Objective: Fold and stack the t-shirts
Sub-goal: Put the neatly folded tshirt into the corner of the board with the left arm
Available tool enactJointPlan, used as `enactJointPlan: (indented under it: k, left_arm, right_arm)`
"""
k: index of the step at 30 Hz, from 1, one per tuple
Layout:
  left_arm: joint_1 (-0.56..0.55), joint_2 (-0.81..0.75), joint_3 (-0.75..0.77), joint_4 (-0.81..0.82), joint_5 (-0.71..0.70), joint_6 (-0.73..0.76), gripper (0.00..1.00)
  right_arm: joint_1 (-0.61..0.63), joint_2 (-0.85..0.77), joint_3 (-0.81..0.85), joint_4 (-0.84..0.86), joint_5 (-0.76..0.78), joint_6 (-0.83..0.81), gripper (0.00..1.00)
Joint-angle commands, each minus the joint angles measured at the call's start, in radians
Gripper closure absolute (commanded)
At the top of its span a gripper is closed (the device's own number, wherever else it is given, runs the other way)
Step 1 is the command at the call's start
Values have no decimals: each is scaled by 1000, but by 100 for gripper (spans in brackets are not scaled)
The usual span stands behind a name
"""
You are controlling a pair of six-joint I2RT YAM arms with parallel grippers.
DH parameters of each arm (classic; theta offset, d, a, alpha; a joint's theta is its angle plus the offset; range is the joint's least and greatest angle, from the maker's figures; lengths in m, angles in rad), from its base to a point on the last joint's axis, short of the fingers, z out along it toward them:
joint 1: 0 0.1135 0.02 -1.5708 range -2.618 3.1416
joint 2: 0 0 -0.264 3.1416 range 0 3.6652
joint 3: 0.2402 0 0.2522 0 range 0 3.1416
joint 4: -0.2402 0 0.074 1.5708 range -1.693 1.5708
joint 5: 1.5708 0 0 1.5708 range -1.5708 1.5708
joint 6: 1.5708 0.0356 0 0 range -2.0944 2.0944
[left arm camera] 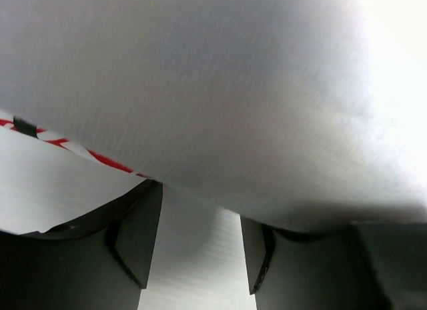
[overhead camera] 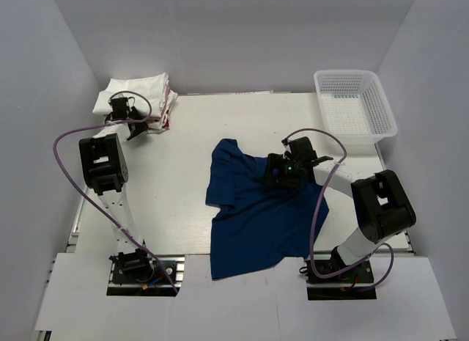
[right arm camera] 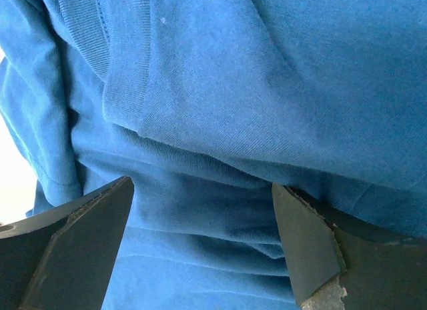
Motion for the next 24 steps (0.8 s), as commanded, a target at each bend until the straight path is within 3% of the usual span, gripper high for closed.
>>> enactJointPlan:
  k: [1, 4, 12, 15, 16, 18, 22, 24]
  left_arm:
    - [38, 44, 77, -20, -33, 61, 41]
    - [38, 79, 141, -46, 4, 61, 42]
    - [38, 63, 142, -60, 48, 45, 40]
    - [20, -3, 131, -171, 64, 45, 19]
    - [20, -26, 131, -216, 64, 45, 0]
    - [-5, -85, 116, -337, 117, 15, 0]
    - [-34, -342, -150, -304, 289, -67, 0]
    - [-81, -430, -289, -256, 304, -100, 0]
  right_arm:
    - [-7, 34, 37, -32, 39, -7, 10]
    - [-5, 50, 52, -45, 48, -6, 10]
    - [-2, 57, 77, -39, 48, -7, 10]
    - [2, 30, 86, -39, 56, -14, 10]
    - [1, 22, 87, -38, 71, -12, 10]
    - [1, 2, 84, -47, 94, -7, 10]
    - [2, -54, 52, -33, 109, 2, 10]
    - [-1, -82, 2, -9, 109, 23, 10]
